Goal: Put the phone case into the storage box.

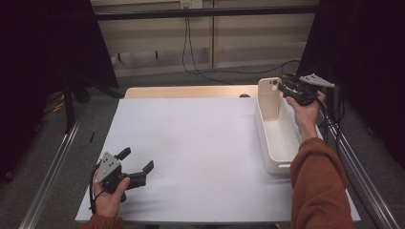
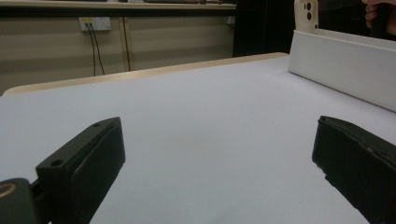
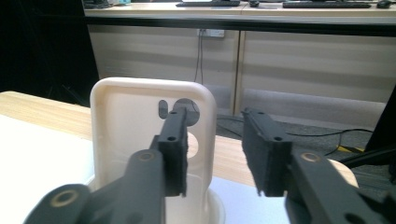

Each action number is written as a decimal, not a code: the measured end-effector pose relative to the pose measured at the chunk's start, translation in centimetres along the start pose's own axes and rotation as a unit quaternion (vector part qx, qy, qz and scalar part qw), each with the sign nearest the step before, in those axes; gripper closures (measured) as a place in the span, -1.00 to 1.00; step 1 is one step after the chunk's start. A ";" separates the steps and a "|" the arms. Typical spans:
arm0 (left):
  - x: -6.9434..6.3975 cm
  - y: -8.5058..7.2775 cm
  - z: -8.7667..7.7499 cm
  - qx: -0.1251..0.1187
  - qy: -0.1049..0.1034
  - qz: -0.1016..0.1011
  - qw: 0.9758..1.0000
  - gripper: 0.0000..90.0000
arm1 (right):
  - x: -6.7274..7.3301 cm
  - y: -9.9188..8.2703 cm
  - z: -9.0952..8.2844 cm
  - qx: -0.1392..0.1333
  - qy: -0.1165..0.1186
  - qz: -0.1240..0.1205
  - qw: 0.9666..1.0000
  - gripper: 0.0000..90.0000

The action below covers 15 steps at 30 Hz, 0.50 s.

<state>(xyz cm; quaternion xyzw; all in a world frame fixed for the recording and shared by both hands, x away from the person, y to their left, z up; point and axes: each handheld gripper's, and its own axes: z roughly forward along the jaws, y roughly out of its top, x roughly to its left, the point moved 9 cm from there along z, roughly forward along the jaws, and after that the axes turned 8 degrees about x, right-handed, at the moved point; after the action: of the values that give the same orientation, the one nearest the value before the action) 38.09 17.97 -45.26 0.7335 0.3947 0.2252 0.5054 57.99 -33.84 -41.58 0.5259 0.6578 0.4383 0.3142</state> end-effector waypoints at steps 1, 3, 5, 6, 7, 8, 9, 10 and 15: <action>0.0 0.0 0.0 -0.001 0.000 0.001 1.000 -0.94 | 0.0 0.0 -0.1 0.000 -0.002 0.001 1.000 0.30; 0.0 0.0 0.0 0.000 0.000 0.000 1.000 -0.94 | 0.0 0.0 -0.2 0.001 0.000 0.000 1.000 0.18; 0.0 0.0 0.0 0.000 0.001 0.001 1.000 -0.94 | 0.0 0.1 -0.3 0.001 -0.003 0.000 1.000 0.12; 0.0 0.0 0.0 0.001 0.001 0.001 1.000 -0.94 | 0.1 0.1 -0.4 0.002 -0.001 0.000 1.000 0.03; 0.0 0.0 0.0 0.002 0.002 0.002 1.000 -0.94 | 0.1 0.1 -0.5 0.003 -0.003 0.002 1.000 -0.09; 0.0 0.0 0.0 0.002 0.002 0.002 1.000 -0.94 | 0.1 0.1 -0.5 0.006 -0.004 0.002 1.000 -0.18; 0.0 0.0 0.1 0.002 0.002 0.001 1.000 -0.94 | 0.1 0.1 -0.6 0.009 -0.005 0.000 1.000 -0.23; 0.0 0.0 0.1 0.000 0.001 -0.003 1.000 -0.94 | 0.2 0.1 -0.6 0.010 -0.003 0.001 1.000 -0.28; 0.0 0.1 0.4 0.000 0.002 -0.003 1.000 -0.94 | 0.2 0.0 -0.7 0.018 -0.004 0.007 1.000 -0.64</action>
<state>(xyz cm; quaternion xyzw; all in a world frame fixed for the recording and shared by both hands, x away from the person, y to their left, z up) 38.41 17.73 -45.27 0.7318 0.3977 0.2249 0.5058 57.27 -33.80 -41.27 0.5378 0.6603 0.4266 0.3045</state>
